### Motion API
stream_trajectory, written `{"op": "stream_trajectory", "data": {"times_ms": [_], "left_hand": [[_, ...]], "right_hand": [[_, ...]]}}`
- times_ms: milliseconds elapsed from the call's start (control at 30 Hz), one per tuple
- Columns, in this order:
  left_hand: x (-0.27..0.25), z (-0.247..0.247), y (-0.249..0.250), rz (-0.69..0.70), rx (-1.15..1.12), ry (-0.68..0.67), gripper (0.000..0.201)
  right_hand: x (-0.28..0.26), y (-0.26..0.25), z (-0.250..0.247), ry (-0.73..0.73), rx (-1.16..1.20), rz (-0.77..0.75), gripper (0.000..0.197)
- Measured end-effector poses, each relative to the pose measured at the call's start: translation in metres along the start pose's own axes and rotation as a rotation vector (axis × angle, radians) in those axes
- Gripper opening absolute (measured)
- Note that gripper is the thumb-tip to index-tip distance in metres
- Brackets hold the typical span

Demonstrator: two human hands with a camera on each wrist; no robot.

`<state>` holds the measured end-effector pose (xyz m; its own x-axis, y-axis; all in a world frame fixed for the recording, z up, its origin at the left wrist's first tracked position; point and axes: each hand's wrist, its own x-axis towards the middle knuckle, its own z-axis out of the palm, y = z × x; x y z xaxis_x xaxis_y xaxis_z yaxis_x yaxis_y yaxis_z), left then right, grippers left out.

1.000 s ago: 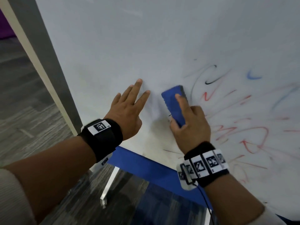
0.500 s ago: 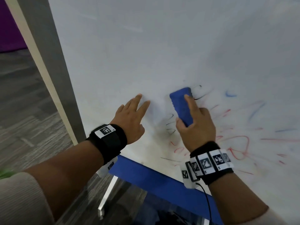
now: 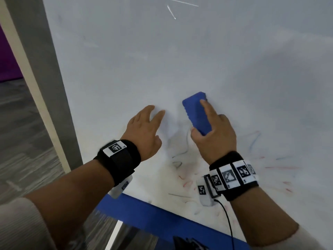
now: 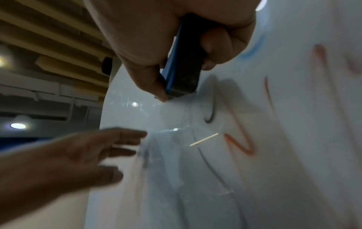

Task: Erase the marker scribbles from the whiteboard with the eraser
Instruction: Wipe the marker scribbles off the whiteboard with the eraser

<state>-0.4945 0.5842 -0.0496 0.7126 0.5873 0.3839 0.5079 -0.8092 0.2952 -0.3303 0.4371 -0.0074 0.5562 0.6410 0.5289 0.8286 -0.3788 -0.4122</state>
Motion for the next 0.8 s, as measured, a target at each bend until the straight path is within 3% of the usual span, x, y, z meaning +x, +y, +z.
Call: {"op": "stream_trajectory", "data": {"times_ms": [67,133,200,267,400,467,533,667,733,800], "left_hand": [[0.004,-0.005,0.003,0.004,0.012,0.018,0.080],[0.005,-0.007,0.004,0.004,0.027,0.020,0.081],[0.004,-0.007,0.003,0.003,0.043,0.000,0.081],[0.004,-0.006,0.003,0.001,0.053,-0.018,0.083],[0.005,-0.007,0.006,-0.015,0.049,-0.032,0.084],[0.005,-0.007,0.008,-0.017,0.042,-0.033,0.084],[0.004,-0.007,0.008,-0.025,0.040,-0.042,0.084],[0.003,-0.005,0.008,-0.031,0.029,-0.056,0.084],[0.002,-0.004,0.009,-0.032,0.033,-0.059,0.084],[0.002,-0.004,0.012,-0.035,0.026,-0.048,0.084]], "right_hand": [[-0.021,0.008,0.015,-0.107,-0.024,0.028,0.079],[-0.053,0.022,0.035,-0.344,-0.119,0.029,0.078],[-0.069,0.033,0.044,-0.476,-0.202,0.015,0.075],[-0.056,0.026,0.033,-0.436,-0.193,0.005,0.075],[-0.001,0.007,-0.019,0.004,-0.014,0.020,0.077],[0.004,0.011,-0.025,0.130,0.075,0.056,0.078],[-0.016,0.018,-0.009,0.053,0.044,0.090,0.082],[-0.080,0.045,0.033,-0.402,-0.135,0.102,0.087],[-0.075,0.045,0.029,-0.413,-0.141,0.107,0.083],[-0.049,0.036,0.009,-0.267,-0.101,0.079,0.081]]}}
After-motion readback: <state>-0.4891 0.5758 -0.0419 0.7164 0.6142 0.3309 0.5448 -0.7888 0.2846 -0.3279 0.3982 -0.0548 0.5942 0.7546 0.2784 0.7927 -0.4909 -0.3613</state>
